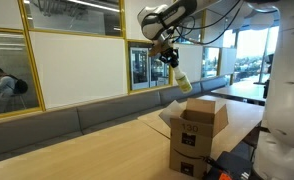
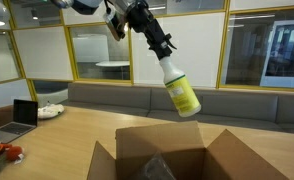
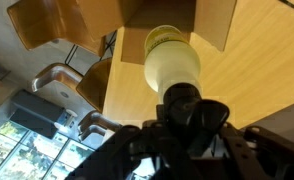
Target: Place the clear plastics and spray bottles inside the brown box
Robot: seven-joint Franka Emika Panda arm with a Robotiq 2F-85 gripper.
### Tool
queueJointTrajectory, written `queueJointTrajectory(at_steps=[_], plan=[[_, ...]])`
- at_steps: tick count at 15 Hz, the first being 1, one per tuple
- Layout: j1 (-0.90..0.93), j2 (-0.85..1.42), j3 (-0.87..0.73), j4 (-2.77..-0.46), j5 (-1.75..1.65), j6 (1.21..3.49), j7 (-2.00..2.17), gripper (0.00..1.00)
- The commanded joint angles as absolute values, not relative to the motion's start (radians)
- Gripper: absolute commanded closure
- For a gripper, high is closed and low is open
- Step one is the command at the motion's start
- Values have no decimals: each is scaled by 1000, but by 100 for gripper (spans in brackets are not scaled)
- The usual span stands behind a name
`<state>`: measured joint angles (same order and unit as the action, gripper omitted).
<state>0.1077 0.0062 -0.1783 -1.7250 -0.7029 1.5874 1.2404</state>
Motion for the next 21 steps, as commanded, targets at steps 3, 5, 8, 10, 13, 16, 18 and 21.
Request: queueJointTrajectory(at_steps=[3, 5, 8, 10, 13, 16, 18, 21], plan=[[18, -319, -87, -2035, -698, 1586, 1252, 82], [-5, -380, -78, -2116, -671, 1608, 1240, 82], [-33, -451, -73, -2234, -681, 1685, 1227, 82], [-54, -479, -73, -2307, -714, 1754, 1222, 82], [-90, -491, -83, -2396, -762, 1862, 1218, 82], [-135, -481, -103, -2467, -798, 1969, 1220, 82], [-165, -467, -117, -2502, -815, 2032, 1222, 82], [-205, -449, -135, -2540, -832, 2101, 1220, 41]])
